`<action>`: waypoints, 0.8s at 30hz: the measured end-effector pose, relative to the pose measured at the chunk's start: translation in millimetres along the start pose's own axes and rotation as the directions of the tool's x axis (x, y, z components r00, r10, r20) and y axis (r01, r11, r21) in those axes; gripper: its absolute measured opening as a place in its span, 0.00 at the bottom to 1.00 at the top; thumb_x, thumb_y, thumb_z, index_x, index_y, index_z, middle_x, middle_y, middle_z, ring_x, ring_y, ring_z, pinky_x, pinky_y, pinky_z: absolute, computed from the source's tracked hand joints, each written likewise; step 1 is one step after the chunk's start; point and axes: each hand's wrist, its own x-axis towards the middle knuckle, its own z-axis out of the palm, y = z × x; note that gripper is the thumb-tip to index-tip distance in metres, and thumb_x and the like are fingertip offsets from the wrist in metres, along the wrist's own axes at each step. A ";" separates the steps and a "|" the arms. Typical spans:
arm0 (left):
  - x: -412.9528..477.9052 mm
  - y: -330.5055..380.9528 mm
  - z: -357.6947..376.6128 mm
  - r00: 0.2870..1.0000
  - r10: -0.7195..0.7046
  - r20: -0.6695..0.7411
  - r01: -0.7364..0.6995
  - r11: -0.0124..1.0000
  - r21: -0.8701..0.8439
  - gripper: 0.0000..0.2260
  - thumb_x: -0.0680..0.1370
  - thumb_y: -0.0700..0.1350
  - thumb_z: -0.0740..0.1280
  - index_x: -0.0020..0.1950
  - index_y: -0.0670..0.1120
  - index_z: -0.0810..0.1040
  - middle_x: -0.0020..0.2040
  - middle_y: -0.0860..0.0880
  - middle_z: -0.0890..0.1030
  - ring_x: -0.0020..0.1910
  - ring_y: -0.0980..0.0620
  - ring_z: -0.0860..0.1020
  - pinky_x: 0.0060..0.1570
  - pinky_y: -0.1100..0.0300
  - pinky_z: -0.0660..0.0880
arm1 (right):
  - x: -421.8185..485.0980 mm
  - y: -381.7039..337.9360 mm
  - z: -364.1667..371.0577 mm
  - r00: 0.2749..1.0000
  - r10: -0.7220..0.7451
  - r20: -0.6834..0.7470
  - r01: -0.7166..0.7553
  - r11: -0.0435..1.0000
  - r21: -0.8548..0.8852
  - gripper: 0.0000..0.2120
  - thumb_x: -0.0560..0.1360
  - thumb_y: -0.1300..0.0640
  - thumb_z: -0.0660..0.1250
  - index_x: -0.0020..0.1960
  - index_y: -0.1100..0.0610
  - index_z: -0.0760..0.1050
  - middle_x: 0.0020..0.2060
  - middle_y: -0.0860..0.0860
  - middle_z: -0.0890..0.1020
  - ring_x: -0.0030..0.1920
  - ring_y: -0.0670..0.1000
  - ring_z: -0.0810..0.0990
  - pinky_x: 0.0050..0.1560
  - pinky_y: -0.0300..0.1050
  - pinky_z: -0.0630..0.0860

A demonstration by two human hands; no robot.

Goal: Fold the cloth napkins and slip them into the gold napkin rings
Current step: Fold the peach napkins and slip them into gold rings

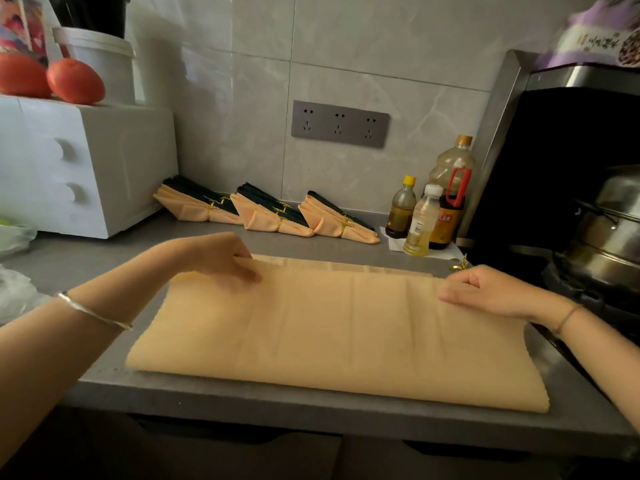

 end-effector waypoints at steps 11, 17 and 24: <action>114.7 -33.4 34.8 0.948 -0.086 -0.308 0.161 0.961 0.227 0.15 0.79 0.52 0.65 0.63 0.49 0.75 0.55 0.50 0.78 0.48 0.52 0.76 0.44 0.61 0.72 | 129.7 25.9 26.1 0.981 0.060 -0.183 -0.104 0.965 -0.242 0.09 0.76 0.52 0.62 0.39 0.50 0.77 0.38 0.47 0.81 0.42 0.50 0.79 0.43 0.46 0.76; 143.1 -49.8 39.4 0.927 -0.110 -0.357 0.186 0.964 0.187 0.11 0.79 0.49 0.64 0.60 0.50 0.75 0.55 0.49 0.79 0.47 0.53 0.76 0.45 0.61 0.75 | 164.3 31.5 35.3 0.978 0.061 -0.200 -0.119 0.948 -0.294 0.07 0.77 0.54 0.60 0.44 0.51 0.75 0.42 0.49 0.80 0.42 0.48 0.77 0.38 0.41 0.71; 156.4 -43.4 39.4 0.898 -0.148 -0.415 0.249 0.948 0.201 0.07 0.81 0.49 0.60 0.57 0.49 0.74 0.48 0.50 0.77 0.42 0.52 0.74 0.29 0.64 0.64 | 179.6 39.4 40.3 0.965 0.071 -0.253 -0.129 0.966 -0.223 0.07 0.75 0.55 0.62 0.42 0.54 0.77 0.42 0.51 0.80 0.44 0.51 0.77 0.45 0.47 0.74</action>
